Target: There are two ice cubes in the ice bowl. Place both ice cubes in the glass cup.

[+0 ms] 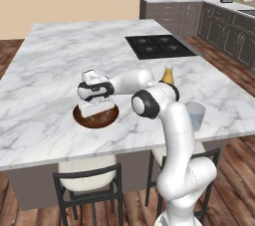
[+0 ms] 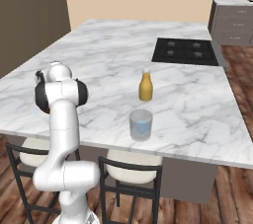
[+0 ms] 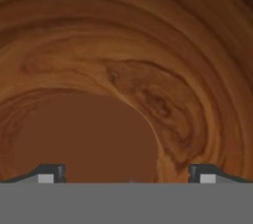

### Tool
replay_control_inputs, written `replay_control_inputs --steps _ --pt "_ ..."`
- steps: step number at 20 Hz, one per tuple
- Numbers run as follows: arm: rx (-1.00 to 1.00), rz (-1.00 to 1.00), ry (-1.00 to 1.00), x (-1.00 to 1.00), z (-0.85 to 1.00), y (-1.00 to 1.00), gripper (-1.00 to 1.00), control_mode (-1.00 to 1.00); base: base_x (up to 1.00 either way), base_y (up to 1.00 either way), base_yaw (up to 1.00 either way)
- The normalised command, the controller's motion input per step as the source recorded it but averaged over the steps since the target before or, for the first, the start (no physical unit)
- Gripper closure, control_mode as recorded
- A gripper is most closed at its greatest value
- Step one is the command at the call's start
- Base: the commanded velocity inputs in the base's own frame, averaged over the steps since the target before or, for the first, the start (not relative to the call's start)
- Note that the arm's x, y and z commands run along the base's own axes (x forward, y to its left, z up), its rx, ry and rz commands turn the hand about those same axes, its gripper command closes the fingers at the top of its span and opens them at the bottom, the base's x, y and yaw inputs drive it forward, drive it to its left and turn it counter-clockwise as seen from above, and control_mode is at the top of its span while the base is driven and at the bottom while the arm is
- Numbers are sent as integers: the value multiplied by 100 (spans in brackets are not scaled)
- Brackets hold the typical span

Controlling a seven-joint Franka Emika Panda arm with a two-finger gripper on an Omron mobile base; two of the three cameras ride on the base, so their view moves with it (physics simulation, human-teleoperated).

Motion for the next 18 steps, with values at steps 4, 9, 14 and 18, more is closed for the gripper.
replay_control_inputs --steps 4,9,14,18 --pt "-10 0 0 -17 -29 0 -100 -100 0 0 0" --pt "-4 1 -2 0 -10 0 -100 -100 0 0 0" --pt "-1 4 -5 0 -6 -12 -100 -100 0 0 0" --pt "0 0 -3 0 -2 -14 -100 -100 0 0 0"
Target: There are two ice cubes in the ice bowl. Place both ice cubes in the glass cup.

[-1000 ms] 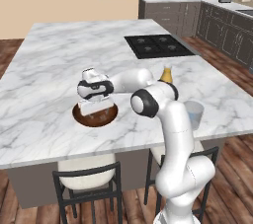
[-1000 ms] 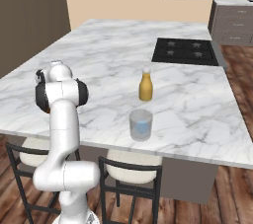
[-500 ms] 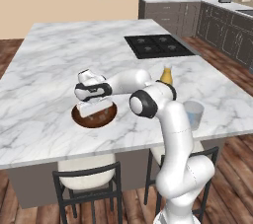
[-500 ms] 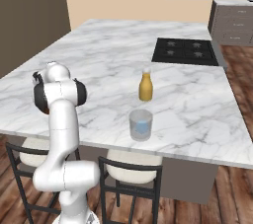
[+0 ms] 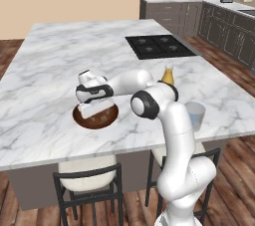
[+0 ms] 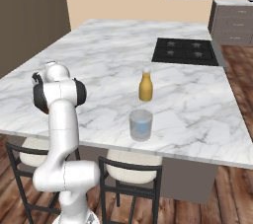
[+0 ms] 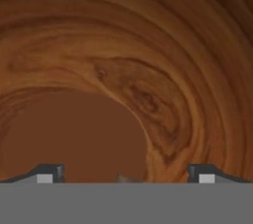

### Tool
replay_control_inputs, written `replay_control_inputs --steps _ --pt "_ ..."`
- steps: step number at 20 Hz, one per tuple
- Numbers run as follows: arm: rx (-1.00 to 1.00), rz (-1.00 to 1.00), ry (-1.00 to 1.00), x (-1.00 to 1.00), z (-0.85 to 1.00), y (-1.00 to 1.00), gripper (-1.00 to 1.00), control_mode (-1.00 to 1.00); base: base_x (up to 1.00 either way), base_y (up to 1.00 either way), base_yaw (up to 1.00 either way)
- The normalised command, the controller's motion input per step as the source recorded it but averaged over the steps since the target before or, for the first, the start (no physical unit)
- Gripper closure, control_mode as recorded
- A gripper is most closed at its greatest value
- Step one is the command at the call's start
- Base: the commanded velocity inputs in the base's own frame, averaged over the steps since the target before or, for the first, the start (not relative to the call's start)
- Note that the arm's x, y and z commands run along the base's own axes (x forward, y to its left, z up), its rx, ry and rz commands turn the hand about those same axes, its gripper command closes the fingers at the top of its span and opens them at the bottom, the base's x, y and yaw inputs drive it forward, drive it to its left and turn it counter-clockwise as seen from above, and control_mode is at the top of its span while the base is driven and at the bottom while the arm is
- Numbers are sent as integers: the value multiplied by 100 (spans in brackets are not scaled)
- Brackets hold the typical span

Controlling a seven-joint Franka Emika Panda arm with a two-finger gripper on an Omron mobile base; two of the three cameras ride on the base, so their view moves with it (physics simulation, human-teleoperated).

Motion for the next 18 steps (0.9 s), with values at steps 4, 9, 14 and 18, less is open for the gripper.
replay_control_inputs --steps 4,9,14,18 --pt "0 1 -3 -16 -17 -21 -100 -100 0 0 0" --pt "0 0 -2 -21 -20 -20 -100 -100 0 0 0" --pt "1 0 -1 -19 -28 -9 -100 -100 0 0 0" --pt "1 0 0 -34 -43 -3 100 -100 0 0 0"
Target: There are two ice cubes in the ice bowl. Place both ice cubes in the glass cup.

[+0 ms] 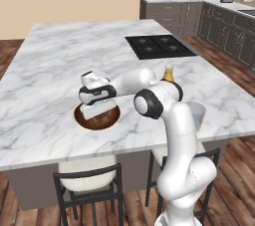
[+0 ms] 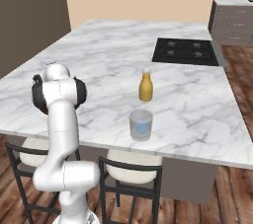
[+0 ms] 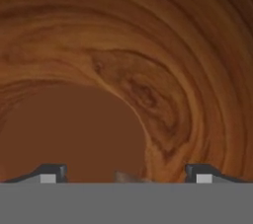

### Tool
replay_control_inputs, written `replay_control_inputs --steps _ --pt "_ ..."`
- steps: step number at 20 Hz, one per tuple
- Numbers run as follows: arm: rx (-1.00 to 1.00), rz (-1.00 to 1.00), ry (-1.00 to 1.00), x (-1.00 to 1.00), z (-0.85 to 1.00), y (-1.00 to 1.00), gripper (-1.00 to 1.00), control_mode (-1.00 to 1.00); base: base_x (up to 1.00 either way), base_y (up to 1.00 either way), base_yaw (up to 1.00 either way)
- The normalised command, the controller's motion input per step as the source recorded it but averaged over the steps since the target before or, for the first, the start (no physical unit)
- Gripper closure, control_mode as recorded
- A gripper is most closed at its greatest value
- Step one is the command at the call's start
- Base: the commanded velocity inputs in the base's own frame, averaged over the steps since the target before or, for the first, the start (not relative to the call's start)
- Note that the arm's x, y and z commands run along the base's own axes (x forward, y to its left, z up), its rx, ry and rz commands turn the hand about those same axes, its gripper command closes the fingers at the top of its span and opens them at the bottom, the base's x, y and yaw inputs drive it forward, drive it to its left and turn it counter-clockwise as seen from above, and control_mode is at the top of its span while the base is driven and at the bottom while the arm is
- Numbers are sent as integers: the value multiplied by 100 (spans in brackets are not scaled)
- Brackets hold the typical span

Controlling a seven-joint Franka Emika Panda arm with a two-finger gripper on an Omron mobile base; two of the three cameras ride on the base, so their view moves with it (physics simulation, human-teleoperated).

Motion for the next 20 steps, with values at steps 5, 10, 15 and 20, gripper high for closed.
replay_control_inputs --steps 5,10,15,20 --pt "0 0 -1 -62 -9 0 100 -100 0 0 0" --pt "0 0 0 -64 0 -1 100 -100 0 0 0" --pt "0 0 -2 -25 20 0 100 -100 0 0 0" --pt "3 -8 -8 0 90 0 100 -100 0 0 0"
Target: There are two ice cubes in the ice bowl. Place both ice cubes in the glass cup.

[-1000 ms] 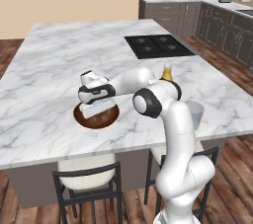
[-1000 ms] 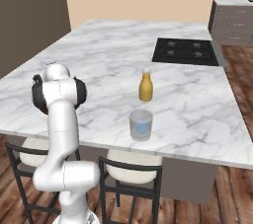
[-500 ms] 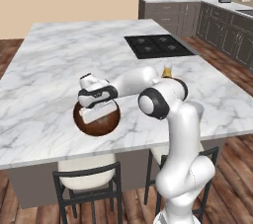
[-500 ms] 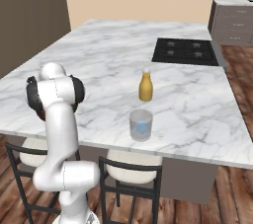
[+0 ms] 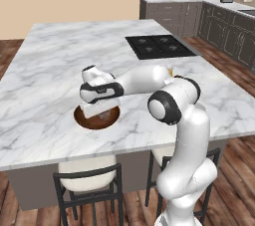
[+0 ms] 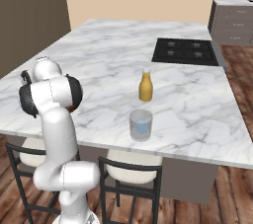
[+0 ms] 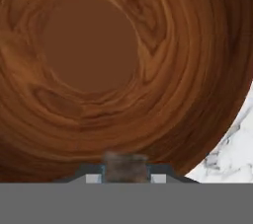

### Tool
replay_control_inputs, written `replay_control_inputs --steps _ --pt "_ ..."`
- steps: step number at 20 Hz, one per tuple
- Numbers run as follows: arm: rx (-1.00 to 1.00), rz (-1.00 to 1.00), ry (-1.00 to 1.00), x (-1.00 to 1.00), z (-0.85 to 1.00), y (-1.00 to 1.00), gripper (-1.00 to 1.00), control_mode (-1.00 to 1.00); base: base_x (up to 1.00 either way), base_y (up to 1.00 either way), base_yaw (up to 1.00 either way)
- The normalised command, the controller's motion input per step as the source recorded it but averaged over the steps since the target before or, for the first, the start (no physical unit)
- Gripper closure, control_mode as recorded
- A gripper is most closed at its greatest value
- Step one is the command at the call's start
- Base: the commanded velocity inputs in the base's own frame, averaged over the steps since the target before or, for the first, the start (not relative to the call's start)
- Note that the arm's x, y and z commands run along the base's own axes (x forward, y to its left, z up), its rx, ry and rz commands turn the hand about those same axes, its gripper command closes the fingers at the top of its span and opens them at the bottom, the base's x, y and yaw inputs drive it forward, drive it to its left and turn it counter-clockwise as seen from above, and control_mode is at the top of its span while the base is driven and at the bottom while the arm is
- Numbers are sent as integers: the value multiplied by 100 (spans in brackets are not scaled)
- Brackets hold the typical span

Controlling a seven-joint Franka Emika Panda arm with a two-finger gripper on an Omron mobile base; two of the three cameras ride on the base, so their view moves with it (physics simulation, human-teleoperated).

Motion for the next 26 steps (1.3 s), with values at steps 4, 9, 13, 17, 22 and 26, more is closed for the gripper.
replay_control_inputs --steps 4,9,13,17,22,26 --pt "5 -14 -13 4 100 0 100 -100 0 0 0" --pt "10 -15 -11 -19 83 -50 100 -100 0 0 0" --pt "10 -9 -13 -76 39 -94 100 -100 0 0 0" --pt "7 -1 -23 -96 15 -100 100 -100 0 0 0" --pt "5 0 -24 -81 6 -100 100 -100 0 0 0" --pt "14 -2 -7 -31 35 -100 100 -100 0 0 0"
